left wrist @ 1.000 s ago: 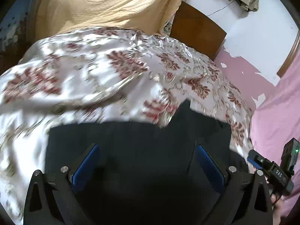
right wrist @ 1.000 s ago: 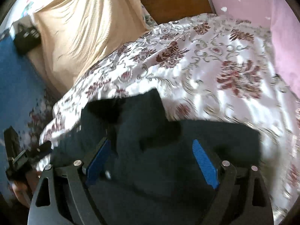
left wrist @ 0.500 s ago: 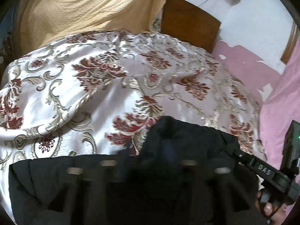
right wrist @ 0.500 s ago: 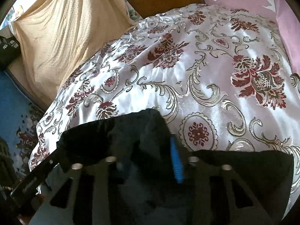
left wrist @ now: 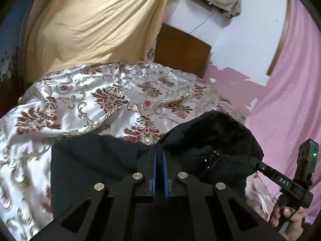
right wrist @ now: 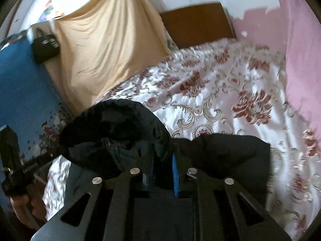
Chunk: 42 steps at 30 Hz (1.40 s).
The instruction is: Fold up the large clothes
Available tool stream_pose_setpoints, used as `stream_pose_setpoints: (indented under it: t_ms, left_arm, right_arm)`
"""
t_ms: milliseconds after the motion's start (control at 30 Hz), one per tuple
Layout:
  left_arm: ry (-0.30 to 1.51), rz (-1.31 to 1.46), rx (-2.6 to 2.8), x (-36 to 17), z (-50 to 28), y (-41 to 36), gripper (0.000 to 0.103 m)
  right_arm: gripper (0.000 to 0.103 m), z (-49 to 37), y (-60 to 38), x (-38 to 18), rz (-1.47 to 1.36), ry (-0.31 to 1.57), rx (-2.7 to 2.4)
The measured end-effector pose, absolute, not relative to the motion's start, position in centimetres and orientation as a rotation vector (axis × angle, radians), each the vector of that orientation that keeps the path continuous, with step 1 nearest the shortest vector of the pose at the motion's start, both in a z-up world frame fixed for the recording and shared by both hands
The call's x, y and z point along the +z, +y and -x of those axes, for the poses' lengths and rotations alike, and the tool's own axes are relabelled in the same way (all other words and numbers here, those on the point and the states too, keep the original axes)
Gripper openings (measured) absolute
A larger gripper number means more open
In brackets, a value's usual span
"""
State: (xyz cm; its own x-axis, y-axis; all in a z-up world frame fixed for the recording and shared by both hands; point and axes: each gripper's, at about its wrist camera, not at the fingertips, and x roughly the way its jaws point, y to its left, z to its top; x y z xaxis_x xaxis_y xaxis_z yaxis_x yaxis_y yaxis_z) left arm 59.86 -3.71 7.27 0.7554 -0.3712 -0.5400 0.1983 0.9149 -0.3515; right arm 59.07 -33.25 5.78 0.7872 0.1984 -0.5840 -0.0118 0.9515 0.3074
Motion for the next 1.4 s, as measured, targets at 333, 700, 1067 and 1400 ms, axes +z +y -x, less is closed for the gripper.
stream_pose_setpoints:
  t_ms: [333,700,1067,1400]
  left_arm:
    - [0.582,0.313,-0.351,6.4,-49.3,-2.0,0.006]
    - [0.697,0.296,-0.254,-1.1,-50.6,-2.2,0.006]
    - [0.766,0.284,-0.240,-5.6,-54.3,-2.8,0.006]
    - [0.784,0.180,-0.253,-3.3,-54.1,-3.2,0.007]
  right_arm:
    - [0.011,-46.4,-31.9,6.7,-0.088,0.542,0.140]
    - [0.009,-48.2,-30.8,0.2,0.084,0.668,0.095]
    - [0.009,-51.9,-30.2,-4.4,0.138,0.753,0.079]
    - [0.011,-51.1,-30.3,-2.6,0.107,0.720,0.105]
